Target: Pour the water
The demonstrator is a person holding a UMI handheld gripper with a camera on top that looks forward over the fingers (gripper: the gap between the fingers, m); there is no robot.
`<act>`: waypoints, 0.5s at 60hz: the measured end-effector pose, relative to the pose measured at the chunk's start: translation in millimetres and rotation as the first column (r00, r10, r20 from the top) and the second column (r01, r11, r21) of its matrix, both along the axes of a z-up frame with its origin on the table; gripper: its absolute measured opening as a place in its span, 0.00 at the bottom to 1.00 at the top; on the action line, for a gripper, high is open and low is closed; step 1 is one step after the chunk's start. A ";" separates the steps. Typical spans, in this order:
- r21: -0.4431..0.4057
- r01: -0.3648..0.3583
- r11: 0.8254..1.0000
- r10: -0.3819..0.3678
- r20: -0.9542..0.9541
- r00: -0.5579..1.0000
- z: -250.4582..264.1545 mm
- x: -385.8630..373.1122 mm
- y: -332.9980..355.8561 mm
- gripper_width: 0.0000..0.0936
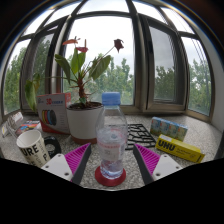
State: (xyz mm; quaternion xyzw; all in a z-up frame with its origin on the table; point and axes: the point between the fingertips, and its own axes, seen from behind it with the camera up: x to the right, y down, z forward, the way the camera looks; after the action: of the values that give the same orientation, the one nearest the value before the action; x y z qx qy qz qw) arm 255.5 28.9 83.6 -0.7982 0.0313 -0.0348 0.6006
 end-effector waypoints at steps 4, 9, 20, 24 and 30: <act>-0.025 0.036 0.999 -0.036 -0.006 0.999 6.5 1.7 -19.5 0.92; -0.046 0.057 0.997 -0.058 -0.006 0.998 19.0 -3.9 -51.6 0.92; -0.091 0.092 0.992 -0.091 0.016 0.996 44.6 -29.5 -141.1 0.91; -0.106 0.106 0.989 -0.106 0.011 0.994 52.5 -40.8 -176.3 0.91; -0.109 0.125 0.986 -0.125 0.008 0.992 64.4 -62.8 -233.9 0.92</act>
State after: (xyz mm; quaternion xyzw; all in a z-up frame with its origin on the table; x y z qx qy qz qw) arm 192.7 -205.0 148.0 -0.8262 0.0788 -0.0746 0.5528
